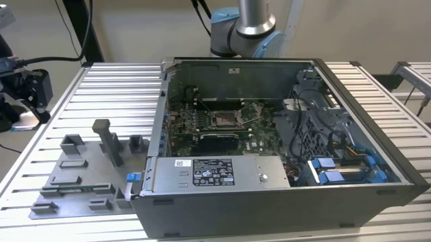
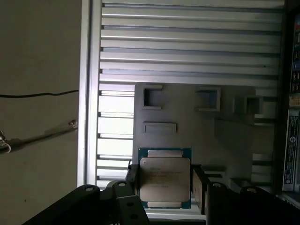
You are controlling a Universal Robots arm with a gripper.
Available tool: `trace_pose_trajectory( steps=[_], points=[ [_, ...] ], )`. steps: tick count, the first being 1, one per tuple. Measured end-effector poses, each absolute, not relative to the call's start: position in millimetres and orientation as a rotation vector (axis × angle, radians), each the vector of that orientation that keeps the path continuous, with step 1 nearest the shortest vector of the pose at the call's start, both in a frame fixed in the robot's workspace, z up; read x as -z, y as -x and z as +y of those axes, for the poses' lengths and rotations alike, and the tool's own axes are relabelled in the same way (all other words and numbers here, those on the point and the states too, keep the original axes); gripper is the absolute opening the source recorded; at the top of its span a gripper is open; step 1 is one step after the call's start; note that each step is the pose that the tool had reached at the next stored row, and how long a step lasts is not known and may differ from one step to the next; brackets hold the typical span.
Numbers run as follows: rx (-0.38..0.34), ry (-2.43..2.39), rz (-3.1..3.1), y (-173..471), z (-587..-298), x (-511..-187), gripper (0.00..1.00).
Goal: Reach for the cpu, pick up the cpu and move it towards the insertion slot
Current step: 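Pick up the cpu and move it towards the insertion slot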
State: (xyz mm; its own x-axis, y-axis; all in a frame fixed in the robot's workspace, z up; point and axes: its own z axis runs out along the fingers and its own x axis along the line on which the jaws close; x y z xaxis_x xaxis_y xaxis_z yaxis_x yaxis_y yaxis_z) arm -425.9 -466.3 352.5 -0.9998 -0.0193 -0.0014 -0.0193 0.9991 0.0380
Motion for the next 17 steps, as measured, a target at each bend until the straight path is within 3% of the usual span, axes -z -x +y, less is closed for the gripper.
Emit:
trace_pose_trajectory(
  steps=[17],
  points=[
    [-0.059, 0.031, 3.140, 425.8, -466.5, -357.7, 0.00]
  ],
)
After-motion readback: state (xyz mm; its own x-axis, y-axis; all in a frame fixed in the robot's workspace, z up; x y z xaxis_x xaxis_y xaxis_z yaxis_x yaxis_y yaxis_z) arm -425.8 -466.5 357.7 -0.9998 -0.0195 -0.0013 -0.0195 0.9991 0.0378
